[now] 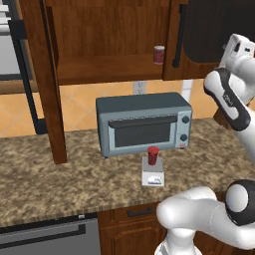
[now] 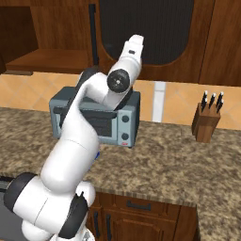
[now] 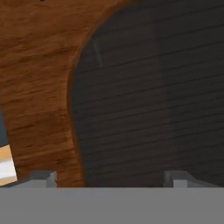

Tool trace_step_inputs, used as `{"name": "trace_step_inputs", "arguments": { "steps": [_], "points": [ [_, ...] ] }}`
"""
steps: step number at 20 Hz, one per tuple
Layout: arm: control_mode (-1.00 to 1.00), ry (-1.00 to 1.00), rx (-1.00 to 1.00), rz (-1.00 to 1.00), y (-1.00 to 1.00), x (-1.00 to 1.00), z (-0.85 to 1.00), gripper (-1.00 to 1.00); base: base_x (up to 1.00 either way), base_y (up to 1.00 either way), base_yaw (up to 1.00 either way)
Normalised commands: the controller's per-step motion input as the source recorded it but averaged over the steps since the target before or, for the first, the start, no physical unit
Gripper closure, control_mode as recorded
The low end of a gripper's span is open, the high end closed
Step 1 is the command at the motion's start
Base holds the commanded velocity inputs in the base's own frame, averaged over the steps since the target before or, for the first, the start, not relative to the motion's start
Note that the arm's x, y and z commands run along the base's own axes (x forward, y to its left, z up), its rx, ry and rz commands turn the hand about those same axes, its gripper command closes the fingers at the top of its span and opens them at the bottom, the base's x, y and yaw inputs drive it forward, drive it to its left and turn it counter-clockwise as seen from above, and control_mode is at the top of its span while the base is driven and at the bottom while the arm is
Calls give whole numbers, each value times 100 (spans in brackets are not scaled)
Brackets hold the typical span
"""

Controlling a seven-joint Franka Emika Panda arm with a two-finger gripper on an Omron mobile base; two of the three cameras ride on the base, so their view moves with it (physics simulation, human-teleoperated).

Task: Pick the yogurt and place it on the digital scale for weighing, and close the cabinet.

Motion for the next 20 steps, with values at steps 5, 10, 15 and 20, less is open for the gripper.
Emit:
{"name": "trace_step_inputs", "arguments": {
  "steps": [5, 10, 15, 20],
  "points": [
    [-100, 5, 0, 4, 0, -100, 30, -100, 0, 0, 0],
    [-100, -25, 6, -1, 39, -100, -48, -100, 0, 0, 0],
    [-100, -50, 0, 0, 57, -100, -47, -100, 0, 0, 0],
    [-100, -44, -1, -2, 85, -99, -7, -100, 0, 0, 0]
  ]
}}
